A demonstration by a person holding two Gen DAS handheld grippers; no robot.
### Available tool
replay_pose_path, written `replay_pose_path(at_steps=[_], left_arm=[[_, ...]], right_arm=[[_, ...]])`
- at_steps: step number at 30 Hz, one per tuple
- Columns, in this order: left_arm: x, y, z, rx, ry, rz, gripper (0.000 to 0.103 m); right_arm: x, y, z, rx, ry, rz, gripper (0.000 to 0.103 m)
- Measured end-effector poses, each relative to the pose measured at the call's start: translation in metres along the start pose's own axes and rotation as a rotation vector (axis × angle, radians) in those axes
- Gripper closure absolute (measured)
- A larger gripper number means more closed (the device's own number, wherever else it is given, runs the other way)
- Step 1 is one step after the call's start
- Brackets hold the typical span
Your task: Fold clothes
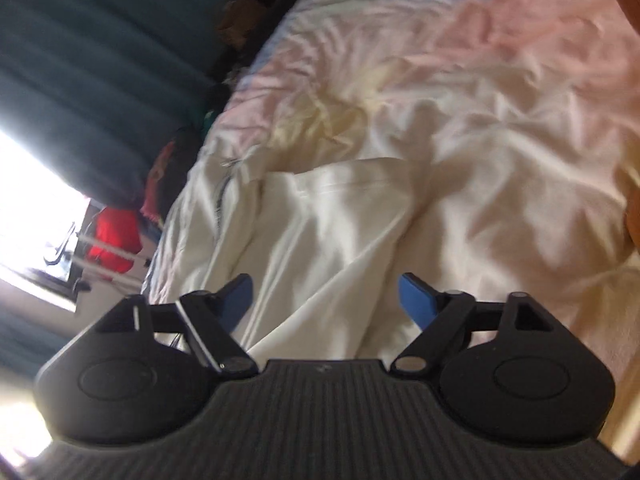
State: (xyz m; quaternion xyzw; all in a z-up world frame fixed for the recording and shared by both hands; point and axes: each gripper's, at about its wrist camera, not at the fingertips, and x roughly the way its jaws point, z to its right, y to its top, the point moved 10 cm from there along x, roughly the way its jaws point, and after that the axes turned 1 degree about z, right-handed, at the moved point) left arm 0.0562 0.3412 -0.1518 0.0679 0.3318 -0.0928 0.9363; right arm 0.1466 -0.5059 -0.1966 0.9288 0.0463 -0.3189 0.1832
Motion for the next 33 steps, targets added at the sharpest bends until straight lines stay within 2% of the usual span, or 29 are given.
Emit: replay_pose_path(at_steps=[2, 3, 7, 8, 9, 10, 11, 14, 16, 19, 20, 22, 27, 29, 33], left_arm=[[-0.002, 0.0, 0.004, 0.011, -0.006, 0.023, 0.057], [-0.003, 0.0, 0.005, 0.011, -0.016, 0.032, 0.059], [-0.001, 0.008, 0.003, 0.015, -0.032, 0.056, 0.079], [-0.005, 0.01, 0.0, 0.023, -0.037, 0.061, 0.089], [-0.006, 0.011, 0.001, 0.031, -0.048, 0.068, 0.091], [-0.007, 0.011, 0.004, 0.045, -0.055, 0.078, 0.092], [-0.008, 0.011, 0.007, 0.059, -0.061, 0.088, 0.093], [-0.014, 0.012, 0.022, 0.131, -0.071, 0.139, 0.096], [-0.029, 0.01, 0.041, 0.193, -0.123, 0.179, 0.096], [-0.049, 0.007, 0.076, 0.307, -0.199, 0.229, 0.096], [-0.05, 0.009, 0.089, 0.338, -0.218, 0.232, 0.096], [-0.038, 0.019, 0.118, 0.339, -0.241, 0.211, 0.096], [0.016, 0.051, 0.193, 0.373, -0.218, 0.206, 0.096], [0.055, 0.064, 0.225, 0.418, -0.175, 0.219, 0.096], [0.143, 0.085, 0.251, 0.457, -0.065, 0.208, 0.095]], right_arm=[[0.019, -0.002, 0.014, 0.085, 0.018, -0.035, 0.027], [0.026, -0.002, 0.017, 0.104, 0.022, -0.042, 0.028], [0.045, 0.008, 0.005, 0.035, -0.006, 0.012, 0.031], [0.05, 0.011, 0.003, 0.018, -0.013, 0.026, 0.037], [0.054, 0.013, 0.0, 0.0, -0.02, 0.039, 0.043], [0.059, 0.016, -0.003, -0.017, -0.027, 0.053, 0.063], [0.064, 0.018, -0.006, -0.034, -0.034, 0.066, 0.091], [0.071, 0.027, -0.017, -0.081, -0.04, 0.119, 0.094], [0.044, 0.037, -0.041, -0.118, 0.027, 0.198, 0.094], [0.013, 0.045, -0.081, -0.229, 0.074, 0.269, 0.095], [0.005, 0.048, -0.094, -0.266, 0.085, 0.283, 0.095], [0.011, 0.057, -0.119, -0.314, 0.081, 0.274, 0.095], [0.067, 0.08, -0.192, -0.387, 0.021, 0.271, 0.095], [0.102, 0.086, -0.22, -0.411, -0.008, 0.268, 0.095], [0.189, 0.084, -0.264, -0.5, -0.101, 0.256, 0.094]])
